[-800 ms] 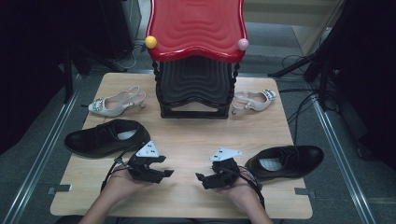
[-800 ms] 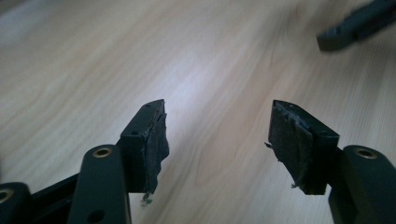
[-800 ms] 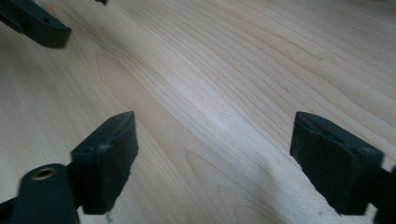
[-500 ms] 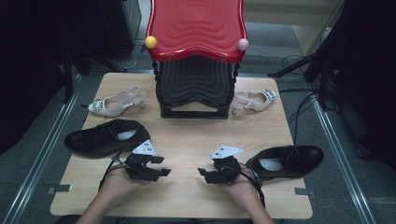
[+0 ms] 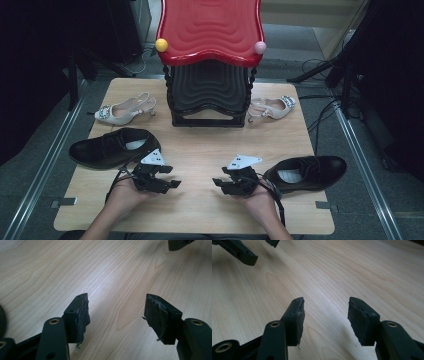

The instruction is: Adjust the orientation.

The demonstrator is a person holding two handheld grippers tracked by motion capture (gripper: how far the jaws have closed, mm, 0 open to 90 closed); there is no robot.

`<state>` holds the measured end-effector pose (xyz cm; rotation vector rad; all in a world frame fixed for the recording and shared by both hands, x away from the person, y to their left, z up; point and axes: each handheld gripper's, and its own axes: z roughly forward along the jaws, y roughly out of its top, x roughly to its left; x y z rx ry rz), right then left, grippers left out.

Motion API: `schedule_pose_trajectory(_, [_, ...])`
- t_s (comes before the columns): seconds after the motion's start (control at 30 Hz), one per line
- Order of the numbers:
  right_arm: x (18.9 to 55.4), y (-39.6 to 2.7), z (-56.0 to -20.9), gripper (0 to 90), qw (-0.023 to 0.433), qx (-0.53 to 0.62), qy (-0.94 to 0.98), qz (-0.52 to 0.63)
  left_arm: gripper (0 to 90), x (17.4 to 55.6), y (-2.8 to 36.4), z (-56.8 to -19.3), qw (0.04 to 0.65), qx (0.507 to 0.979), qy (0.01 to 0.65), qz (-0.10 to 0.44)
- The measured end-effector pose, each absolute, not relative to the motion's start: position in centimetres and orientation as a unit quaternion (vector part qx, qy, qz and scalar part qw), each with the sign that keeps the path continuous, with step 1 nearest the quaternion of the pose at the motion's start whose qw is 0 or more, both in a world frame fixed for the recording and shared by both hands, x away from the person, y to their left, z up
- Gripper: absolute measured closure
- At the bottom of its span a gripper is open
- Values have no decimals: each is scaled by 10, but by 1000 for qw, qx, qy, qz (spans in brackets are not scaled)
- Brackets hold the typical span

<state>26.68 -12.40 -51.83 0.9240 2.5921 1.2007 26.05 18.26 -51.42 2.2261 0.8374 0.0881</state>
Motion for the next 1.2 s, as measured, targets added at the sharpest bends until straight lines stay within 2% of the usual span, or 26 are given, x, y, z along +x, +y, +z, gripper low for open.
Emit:
schedule_pose_trajectory(0.17, [267, -123, -520, 516, 59, 309, 862, 398, 360, 260, 183, -514, 372, 868, 326, 31])
schedule_pose_trajectory(0.77, [268, -126, -515, 493, 62, 307, 856, 411, 330, 264, 188, -506, 379, 863, 333, 14])
schedule_pose_trajectory(0.97, [266, -127, -514, 475, 67, 307, 857, 408, 396, 263, 195, -495, 373, 864, 337, 21])
schedule_pose_trajectory(1.2, [268, -128, -513, 458, 66, 305, 859, 407, 406, 265, 208, -487, 361, 860, 360, 29])
